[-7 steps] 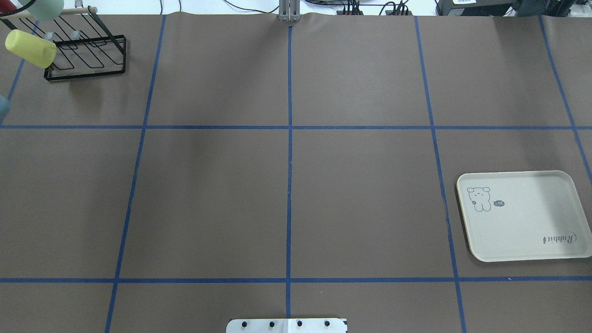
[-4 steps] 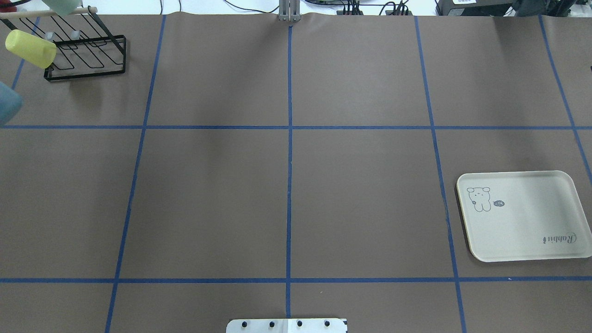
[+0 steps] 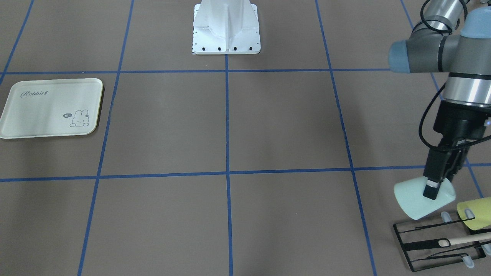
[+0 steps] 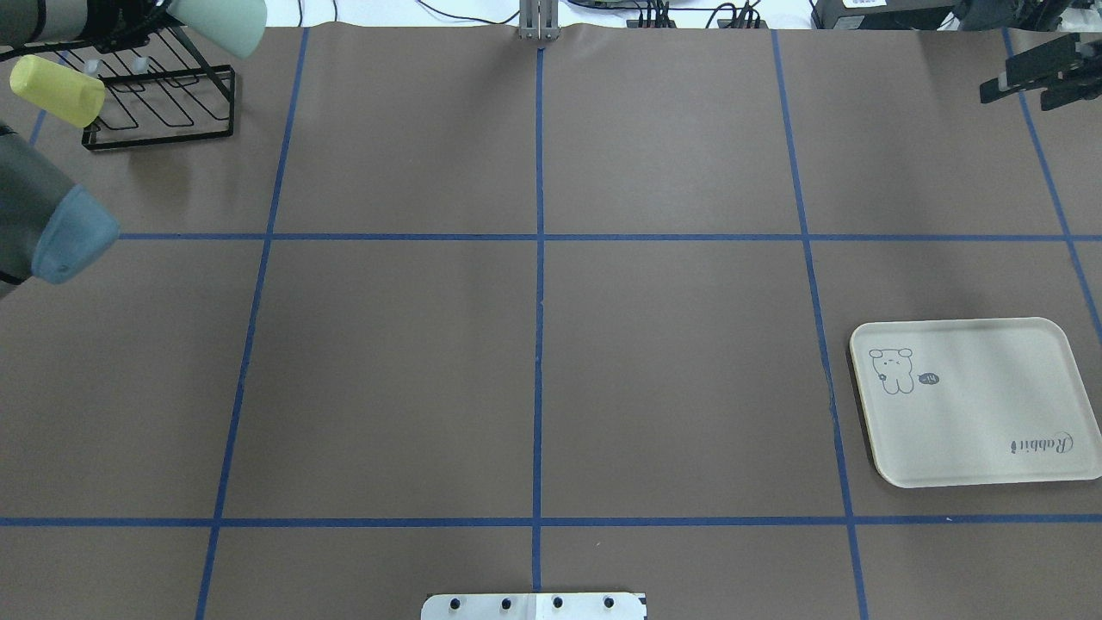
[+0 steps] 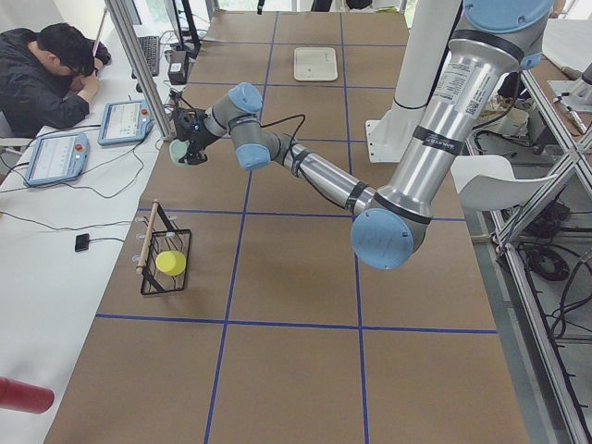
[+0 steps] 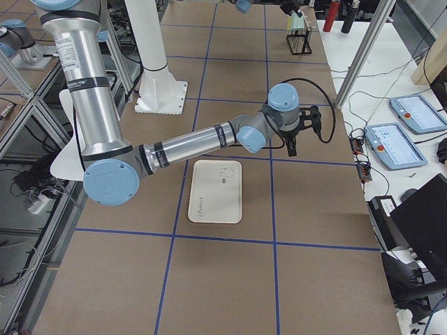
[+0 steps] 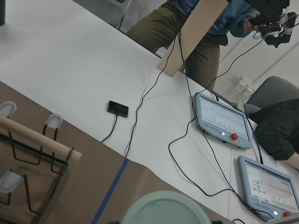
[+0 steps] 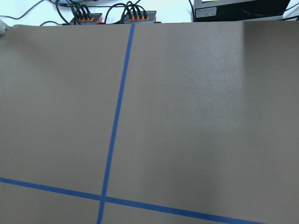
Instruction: Left arm grabs green cup and hands to right arm on tray
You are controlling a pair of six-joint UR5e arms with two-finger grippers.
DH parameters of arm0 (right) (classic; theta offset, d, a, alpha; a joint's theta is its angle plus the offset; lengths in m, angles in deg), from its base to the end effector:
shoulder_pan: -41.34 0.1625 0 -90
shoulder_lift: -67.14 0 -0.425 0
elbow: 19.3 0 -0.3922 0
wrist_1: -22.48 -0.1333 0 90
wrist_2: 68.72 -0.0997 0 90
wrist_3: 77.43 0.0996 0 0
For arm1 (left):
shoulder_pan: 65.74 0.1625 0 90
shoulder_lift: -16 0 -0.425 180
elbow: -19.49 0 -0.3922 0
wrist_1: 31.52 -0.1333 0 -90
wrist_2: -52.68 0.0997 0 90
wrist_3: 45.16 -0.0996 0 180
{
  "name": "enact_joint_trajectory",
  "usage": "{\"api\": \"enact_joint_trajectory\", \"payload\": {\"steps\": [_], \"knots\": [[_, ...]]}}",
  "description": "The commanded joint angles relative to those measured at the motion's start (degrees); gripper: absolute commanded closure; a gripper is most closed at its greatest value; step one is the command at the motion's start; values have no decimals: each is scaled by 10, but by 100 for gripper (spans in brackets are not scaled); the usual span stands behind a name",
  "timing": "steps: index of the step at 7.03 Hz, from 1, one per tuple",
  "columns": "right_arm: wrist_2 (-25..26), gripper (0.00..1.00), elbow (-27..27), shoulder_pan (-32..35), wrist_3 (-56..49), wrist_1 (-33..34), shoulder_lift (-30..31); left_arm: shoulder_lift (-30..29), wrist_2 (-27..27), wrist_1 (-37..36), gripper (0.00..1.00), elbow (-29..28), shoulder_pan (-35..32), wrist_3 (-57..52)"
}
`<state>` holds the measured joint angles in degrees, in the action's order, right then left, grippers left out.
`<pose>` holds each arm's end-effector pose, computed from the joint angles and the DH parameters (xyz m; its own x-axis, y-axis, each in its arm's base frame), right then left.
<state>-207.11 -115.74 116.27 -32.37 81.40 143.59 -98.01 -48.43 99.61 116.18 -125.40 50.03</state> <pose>-0.0946 -0.5775 0.4056 0.4618 -0.0892 0.8825 -0.2314 0.9484 0.2169 0.2218 -0.6049 0.2862 0.0886 -0.3272 -0.9408 0.7655 0.6266 -0.1458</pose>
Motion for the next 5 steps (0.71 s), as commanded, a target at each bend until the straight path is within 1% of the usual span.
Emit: {"api": "enact_joint_trajectory", "payload": {"steps": [1, 2, 3, 4, 5], "knots": [[1, 1, 0, -66, 213, -145, -38, -2, -87, 10, 66, 32, 9, 121], [4, 1, 0, -87, 270, -202, -50, -2, -111, 33, 66, 38, 9, 176], [4, 1, -4, -114, 296, -233, -66, -2, -147, 64, 66, 38, 9, 239], [4, 1, -20, -123, 304, -238, -78, -10, -183, 73, 66, 42, 9, 290], [5, 1, -41, -139, 317, -239, -88, -13, -204, 77, 66, 52, 10, 326]]}}
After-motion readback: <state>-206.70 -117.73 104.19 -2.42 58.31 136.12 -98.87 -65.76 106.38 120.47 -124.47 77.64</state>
